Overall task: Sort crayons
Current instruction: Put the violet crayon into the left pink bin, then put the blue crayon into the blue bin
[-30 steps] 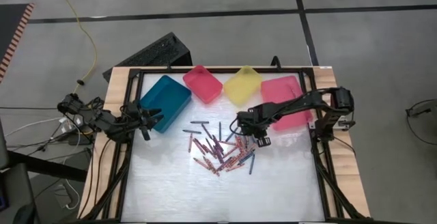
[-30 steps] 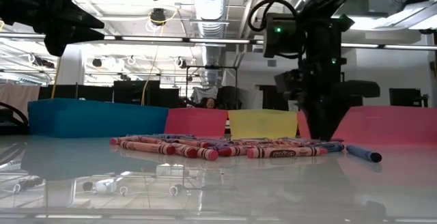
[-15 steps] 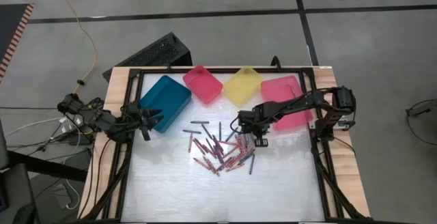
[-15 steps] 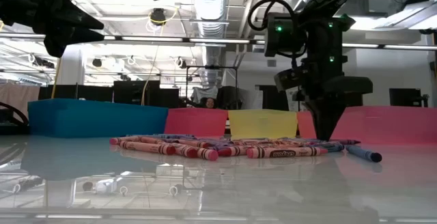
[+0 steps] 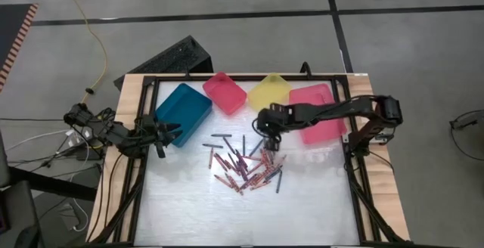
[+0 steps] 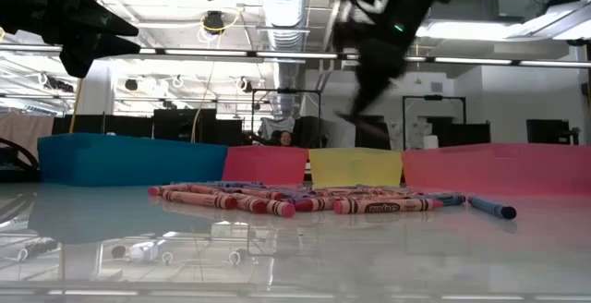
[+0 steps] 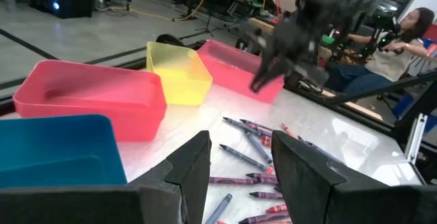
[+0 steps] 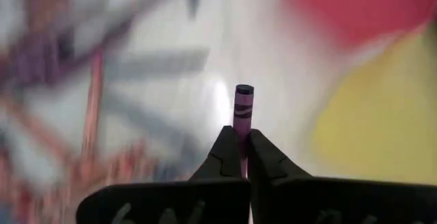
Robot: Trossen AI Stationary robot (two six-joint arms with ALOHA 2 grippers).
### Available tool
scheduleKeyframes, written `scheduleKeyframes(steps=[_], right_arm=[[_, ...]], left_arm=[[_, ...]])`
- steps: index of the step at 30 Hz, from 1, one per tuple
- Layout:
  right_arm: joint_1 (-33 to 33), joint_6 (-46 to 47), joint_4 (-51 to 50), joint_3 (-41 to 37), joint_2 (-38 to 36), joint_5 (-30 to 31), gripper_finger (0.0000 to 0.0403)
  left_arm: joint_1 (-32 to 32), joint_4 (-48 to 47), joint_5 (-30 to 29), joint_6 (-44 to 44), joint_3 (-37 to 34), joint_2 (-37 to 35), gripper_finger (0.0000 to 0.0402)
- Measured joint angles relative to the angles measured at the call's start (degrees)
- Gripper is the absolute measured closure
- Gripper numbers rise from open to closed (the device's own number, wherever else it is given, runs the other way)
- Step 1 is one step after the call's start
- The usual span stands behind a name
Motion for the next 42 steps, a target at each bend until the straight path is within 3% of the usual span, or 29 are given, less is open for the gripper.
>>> scheduleKeyframes(steps=[10, 17, 26, 36, 42], right_arm=[[-5.4, -4.76, 40.89, 1.94, 3.18, 5.11, 0.0401], [-10.45, -3.94, 58.97, 2.65, 11.84, 5.41, 0.0401], [-14.71, -3.01, 56.77, 15.42, 24.76, 5.44, 0.0395], [-19.24, 3.58, 31.95, 30.52, 34.24, 5.45, 0.0359], [-20.14, 3.11, 28.18, 32.19, 34.99, 5.37, 0.0326]], left_arm=[[0.0, -1.39, 0.21, -0.13, 0.0, 0.01, 0.0256], [0.0, -1.77, 0.23, 0.17, 0.02, -0.01, 0.0256], [0.02, -1.91, -1.25, 0.31, 0.02, -0.01, 0.0256], [0.0, -2.19, 0.02, 0.04, 0.02, 0.0, 0.0256], [0.02, -2.23, 0.19, -0.77, 0.02, -0.01, 0.0256]])
